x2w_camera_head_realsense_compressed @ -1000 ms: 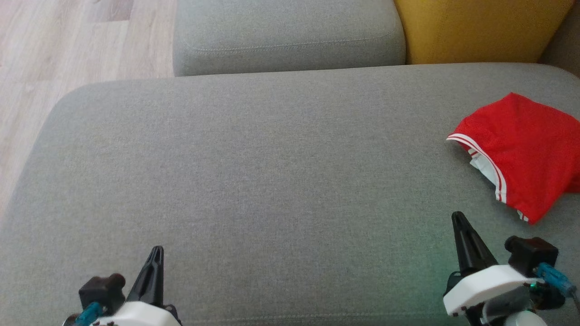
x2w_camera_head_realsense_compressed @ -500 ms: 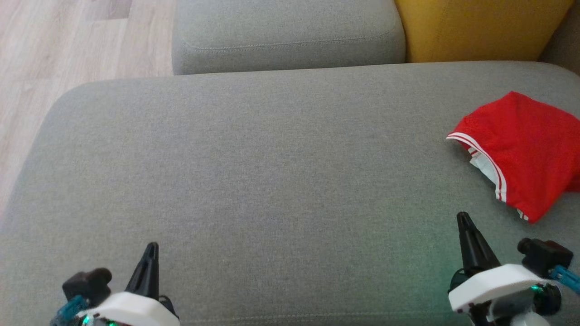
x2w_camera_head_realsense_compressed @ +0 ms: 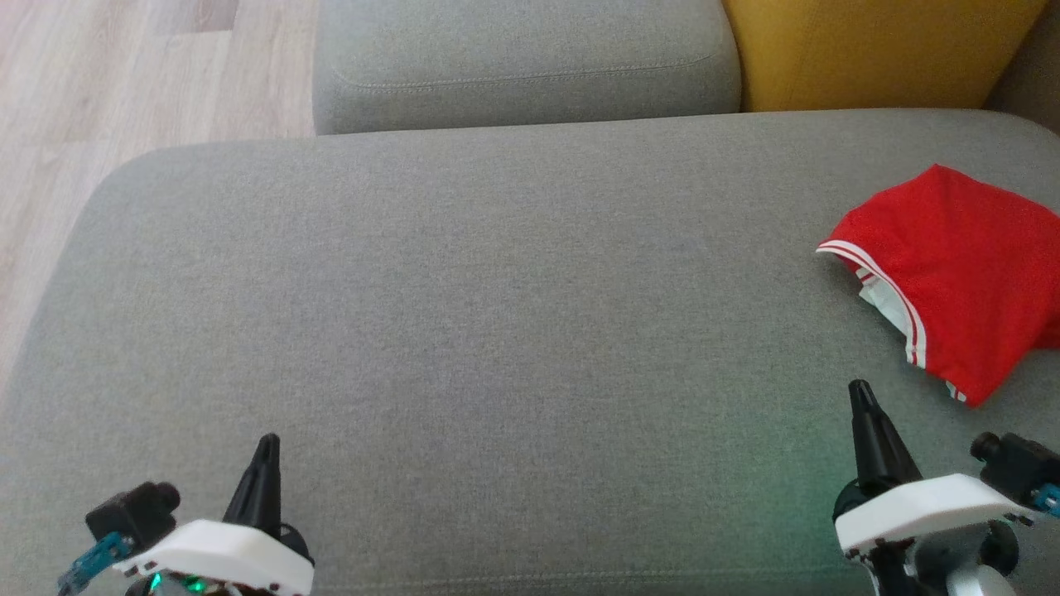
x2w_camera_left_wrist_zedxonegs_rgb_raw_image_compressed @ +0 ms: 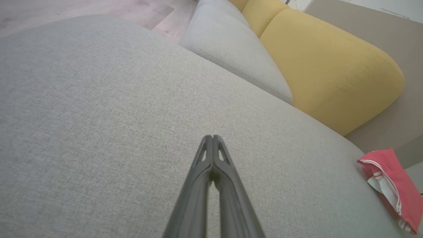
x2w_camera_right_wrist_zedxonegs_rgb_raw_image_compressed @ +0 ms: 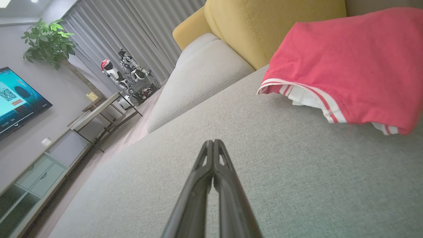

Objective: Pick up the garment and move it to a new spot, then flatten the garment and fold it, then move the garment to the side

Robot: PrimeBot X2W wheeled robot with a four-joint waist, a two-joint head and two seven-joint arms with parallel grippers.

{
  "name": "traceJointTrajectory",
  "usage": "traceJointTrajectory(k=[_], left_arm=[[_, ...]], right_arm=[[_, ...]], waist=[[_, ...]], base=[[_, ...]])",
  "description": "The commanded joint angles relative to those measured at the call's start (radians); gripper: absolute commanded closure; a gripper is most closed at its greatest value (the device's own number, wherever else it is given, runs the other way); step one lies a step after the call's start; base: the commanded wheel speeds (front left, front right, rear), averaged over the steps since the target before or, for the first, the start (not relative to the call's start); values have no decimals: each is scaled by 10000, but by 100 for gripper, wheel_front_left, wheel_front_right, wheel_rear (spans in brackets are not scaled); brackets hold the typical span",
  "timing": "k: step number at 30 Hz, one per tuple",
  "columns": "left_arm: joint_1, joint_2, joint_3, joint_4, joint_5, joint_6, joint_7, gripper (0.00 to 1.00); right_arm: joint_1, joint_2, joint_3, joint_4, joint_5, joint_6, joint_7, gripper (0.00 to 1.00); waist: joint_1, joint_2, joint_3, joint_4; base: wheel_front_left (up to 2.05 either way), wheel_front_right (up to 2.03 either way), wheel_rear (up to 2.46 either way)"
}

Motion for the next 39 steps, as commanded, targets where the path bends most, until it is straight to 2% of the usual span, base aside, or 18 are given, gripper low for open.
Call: traceJointTrajectory(k=[1,39], left_arm=[[-521,66,298,-262,-217,-98,37,100],[-1160,-471,1412,68,-4058,-797,997,100]], right_arm=[[-579,-152,7,-277,279,23,36,100],[-1079,-204,-329,205,4676,43,269,100]], waist=[[0,0,3,0],[0,0,123,-33]], base=[[0,0,0],[0,0,0]])
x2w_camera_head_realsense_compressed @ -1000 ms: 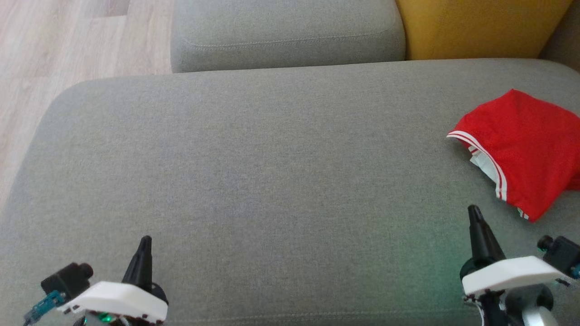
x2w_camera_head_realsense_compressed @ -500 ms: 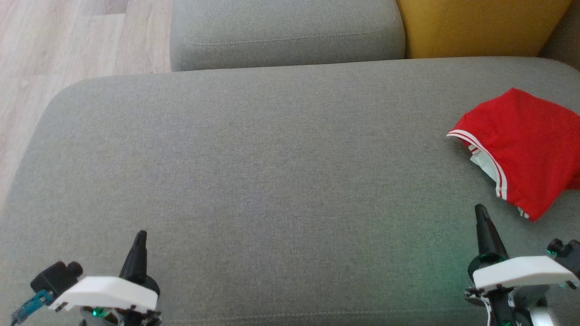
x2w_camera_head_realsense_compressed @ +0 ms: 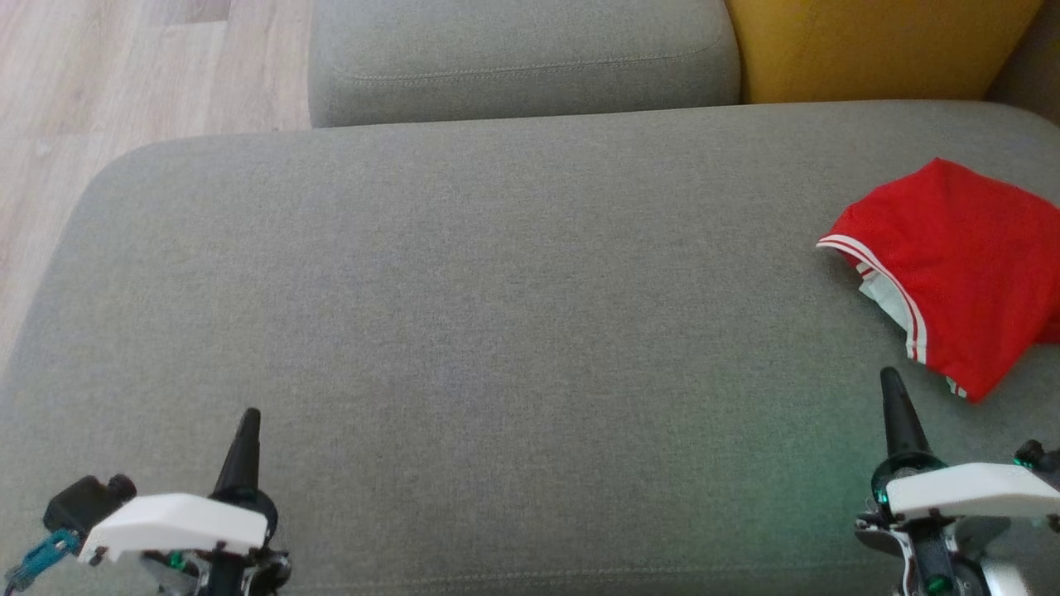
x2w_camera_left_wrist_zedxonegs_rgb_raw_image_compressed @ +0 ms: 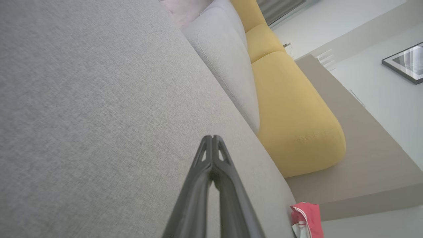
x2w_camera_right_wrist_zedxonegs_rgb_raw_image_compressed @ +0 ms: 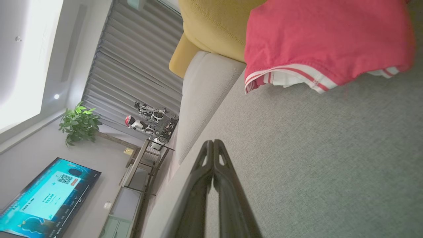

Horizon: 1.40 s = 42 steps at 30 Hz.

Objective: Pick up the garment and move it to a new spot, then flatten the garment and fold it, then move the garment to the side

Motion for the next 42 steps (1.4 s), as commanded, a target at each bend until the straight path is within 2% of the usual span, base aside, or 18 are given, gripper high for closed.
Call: traceJointTrajectory(k=[1,42], left_arm=[[-634,61,348,-293,-248,-116,63,100],[-1352,-575,1641,87,-4457,-891,1175,100]], right_arm=[[-630,-191,69,-274,301,43,29,100],[-1191,-190,-386,265,5105,65,353,100]], waist=[[0,0,4,-1],[0,0,136,-37]], base=[[0,0,0],[0,0,0]])
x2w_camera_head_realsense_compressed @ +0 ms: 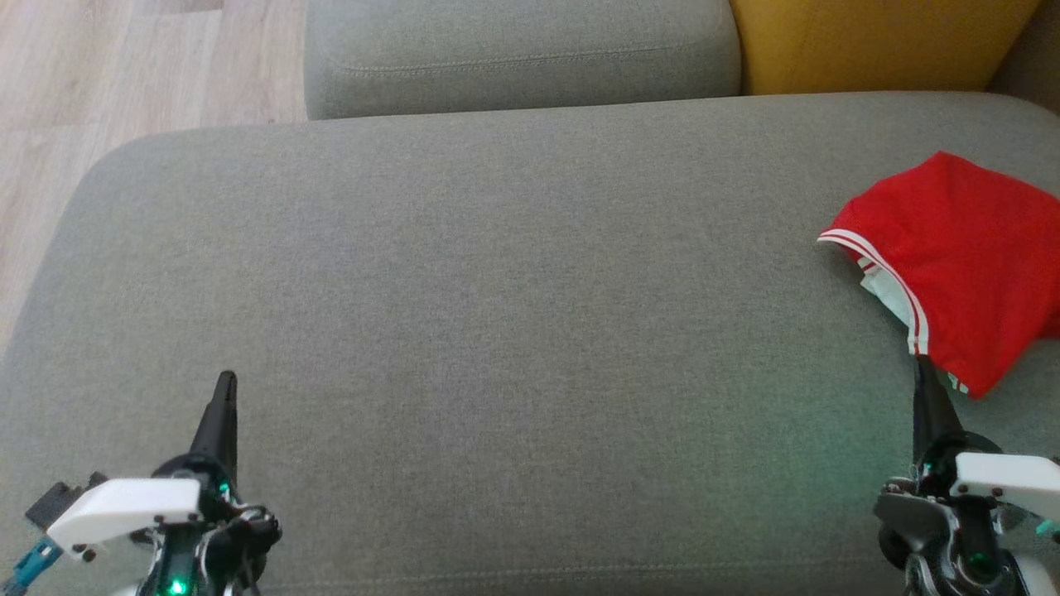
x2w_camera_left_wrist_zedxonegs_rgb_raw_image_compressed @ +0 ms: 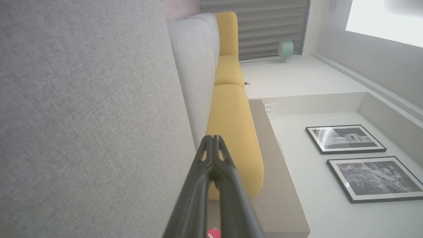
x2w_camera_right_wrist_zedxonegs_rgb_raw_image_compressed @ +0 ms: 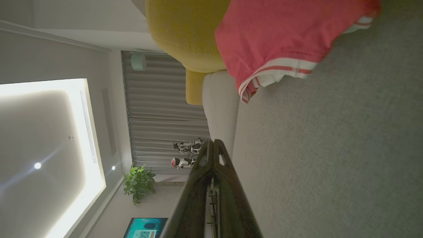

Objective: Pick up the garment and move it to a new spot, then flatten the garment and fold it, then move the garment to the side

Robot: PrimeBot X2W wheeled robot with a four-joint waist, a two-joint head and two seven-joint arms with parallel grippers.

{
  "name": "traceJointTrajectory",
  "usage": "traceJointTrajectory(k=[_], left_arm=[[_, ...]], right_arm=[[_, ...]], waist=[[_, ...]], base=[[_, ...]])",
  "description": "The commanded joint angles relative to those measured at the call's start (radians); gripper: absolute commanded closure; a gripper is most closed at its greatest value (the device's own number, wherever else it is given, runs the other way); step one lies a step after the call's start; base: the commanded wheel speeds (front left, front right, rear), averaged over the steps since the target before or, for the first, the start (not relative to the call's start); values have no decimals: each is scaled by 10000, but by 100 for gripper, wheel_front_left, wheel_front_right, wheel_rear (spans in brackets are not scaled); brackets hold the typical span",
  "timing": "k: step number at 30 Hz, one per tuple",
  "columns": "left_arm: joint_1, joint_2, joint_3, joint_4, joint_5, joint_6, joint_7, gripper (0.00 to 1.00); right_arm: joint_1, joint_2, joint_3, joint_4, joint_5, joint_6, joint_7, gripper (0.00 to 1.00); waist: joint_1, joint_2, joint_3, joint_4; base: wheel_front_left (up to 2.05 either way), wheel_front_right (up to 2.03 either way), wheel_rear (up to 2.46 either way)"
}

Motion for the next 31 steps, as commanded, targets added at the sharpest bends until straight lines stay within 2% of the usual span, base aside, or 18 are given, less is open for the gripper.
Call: traceJointTrajectory(k=[1,8,31], left_arm=[[-619,73,380,-270,-195,-118,54,100],[-729,-27,582,-211,-834,-236,227,100],[-733,-57,624,-211,-799,-236,261,100]], right_arm=[[-607,-186,171,-289,225,66,83,100],[-693,-181,95,-207,952,69,138,100],[-699,-137,33,-203,900,69,188,100]], waist=[[0,0,1,0],[0,0,21,-6],[0,0,21,-6]], base=[[0,0,0],[0,0,0],[0,0,0]])
